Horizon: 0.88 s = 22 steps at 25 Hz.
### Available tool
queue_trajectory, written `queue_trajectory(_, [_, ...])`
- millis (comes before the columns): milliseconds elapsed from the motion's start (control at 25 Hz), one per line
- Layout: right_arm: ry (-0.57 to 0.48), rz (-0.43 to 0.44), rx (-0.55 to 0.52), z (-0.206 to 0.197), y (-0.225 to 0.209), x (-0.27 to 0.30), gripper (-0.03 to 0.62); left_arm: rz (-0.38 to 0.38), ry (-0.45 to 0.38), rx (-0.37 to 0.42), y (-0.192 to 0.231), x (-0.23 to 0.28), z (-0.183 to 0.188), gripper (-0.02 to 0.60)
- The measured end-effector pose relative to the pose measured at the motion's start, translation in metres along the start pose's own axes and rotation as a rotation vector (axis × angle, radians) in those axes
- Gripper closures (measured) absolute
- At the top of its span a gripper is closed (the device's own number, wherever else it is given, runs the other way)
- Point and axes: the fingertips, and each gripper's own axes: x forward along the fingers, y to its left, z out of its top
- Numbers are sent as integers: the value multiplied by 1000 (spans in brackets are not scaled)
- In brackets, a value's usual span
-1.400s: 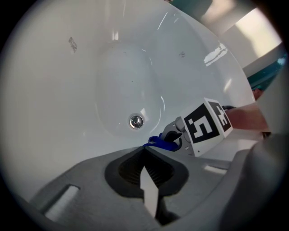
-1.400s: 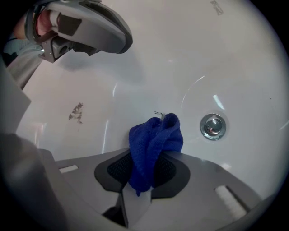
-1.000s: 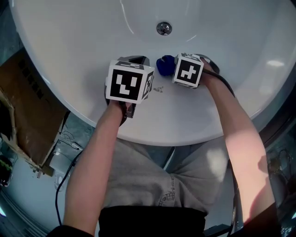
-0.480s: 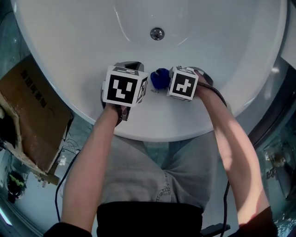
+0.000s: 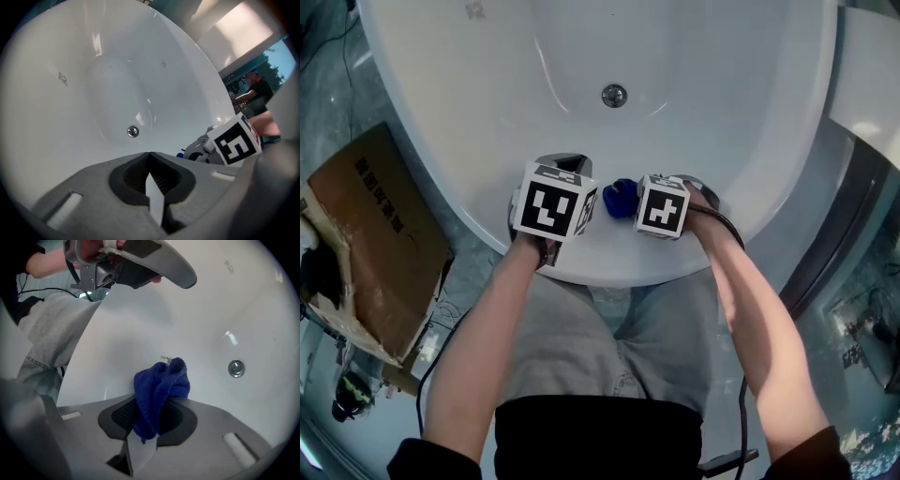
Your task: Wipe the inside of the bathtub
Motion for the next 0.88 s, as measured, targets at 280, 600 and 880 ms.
queue_trajectory(280, [-25,11,38,8,31,-14,496,-18,33,103,-9,-26,-6,577])
queue_trajectory(600, [-50,30,51,23,81,-28,496,-1,8,103,-6,-76,2,578])
queue_trajectory(880, [-116,0,99,42,113,-47,496,2,-50,96,-30,-112,13,578])
